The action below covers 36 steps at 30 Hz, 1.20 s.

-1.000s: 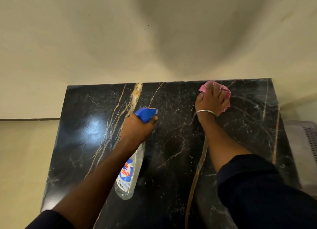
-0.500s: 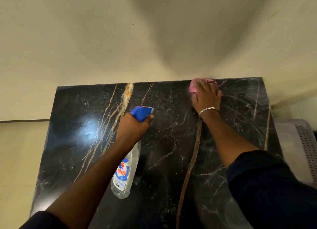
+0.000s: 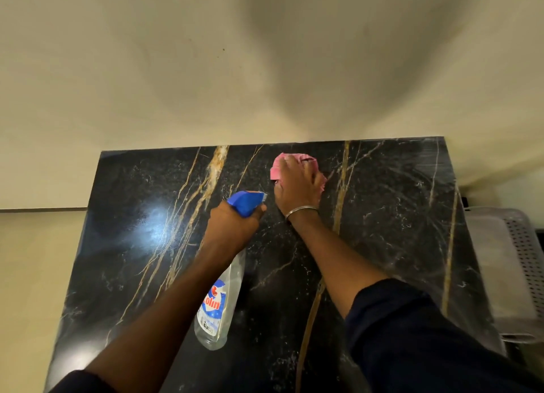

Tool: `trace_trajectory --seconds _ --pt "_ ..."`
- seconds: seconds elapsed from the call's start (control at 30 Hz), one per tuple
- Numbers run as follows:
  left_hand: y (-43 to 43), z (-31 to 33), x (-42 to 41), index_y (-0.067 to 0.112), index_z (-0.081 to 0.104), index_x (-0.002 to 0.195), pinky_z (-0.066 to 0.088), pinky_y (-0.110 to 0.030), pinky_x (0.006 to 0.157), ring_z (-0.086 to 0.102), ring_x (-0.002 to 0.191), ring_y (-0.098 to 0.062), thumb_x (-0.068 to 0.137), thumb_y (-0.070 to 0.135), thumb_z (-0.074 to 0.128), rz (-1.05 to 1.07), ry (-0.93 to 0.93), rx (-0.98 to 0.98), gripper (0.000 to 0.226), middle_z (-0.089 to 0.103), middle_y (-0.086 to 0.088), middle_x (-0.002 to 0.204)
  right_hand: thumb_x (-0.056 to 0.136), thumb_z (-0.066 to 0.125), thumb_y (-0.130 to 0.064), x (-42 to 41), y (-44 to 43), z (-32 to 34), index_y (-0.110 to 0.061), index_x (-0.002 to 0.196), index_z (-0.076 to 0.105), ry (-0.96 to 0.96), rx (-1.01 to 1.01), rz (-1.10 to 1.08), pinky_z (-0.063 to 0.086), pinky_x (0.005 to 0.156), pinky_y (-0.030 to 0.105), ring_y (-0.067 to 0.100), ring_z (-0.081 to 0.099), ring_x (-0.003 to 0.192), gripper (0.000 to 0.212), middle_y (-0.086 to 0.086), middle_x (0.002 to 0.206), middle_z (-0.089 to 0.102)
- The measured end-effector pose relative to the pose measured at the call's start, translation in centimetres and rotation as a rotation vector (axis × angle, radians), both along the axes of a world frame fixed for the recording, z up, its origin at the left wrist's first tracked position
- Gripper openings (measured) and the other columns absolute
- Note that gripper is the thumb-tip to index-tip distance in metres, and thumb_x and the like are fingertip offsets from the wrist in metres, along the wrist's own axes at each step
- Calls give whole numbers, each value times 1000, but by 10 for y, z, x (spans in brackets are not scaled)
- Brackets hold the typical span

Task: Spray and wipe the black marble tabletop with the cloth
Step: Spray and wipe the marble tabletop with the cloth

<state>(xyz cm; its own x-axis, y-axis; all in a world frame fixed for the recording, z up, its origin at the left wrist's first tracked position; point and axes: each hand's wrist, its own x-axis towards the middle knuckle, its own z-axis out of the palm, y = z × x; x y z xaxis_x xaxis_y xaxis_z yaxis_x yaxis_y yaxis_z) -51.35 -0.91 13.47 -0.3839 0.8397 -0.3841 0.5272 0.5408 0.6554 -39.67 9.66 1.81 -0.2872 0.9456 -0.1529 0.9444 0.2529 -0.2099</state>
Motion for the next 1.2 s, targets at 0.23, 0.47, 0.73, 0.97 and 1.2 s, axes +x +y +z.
trace_trajectory --seconds 0.23,0.47,0.73,0.97,1.2 --pt "-2 3 11 16 56 93 43 -20 56 53 59 -9 89 36 65 -25 -2 31 23 55 2 66 90 53 -33 119 28 -6 -27 145 37 10 62 -134 33 102 56 38 29 137 57 3 152 36" --pt "-7 9 20 18 54 90 42 -18 55 51 58 -7 88 37 66 -25 5 50 23 52 5 65 95 51 -35 183 34 -6 -24 148 33 -30 28 -533 23 108 59 43 21 141 58 8 155 31" --pt "-15 11 27 18 55 92 50 -26 61 57 60 -12 89 38 65 -24 -12 57 23 56 2 67 90 53 -35 51 -23 1 -25 149 34 73 -11 -240 26 107 59 41 27 139 63 2 156 33" --pt "-17 14 31 18 54 89 43 -18 52 53 55 -9 86 39 69 -12 35 38 25 53 2 63 91 51 -39 42 -44 -3 -23 149 36 16 -17 41 33 106 56 36 33 138 62 3 154 37" --pt "-22 13 33 21 53 79 49 -26 57 56 59 -14 84 21 69 10 -27 41 17 54 0 63 92 52 -36 162 -28 -6 -28 147 36 36 10 -286 27 106 58 38 23 141 58 0 156 31"
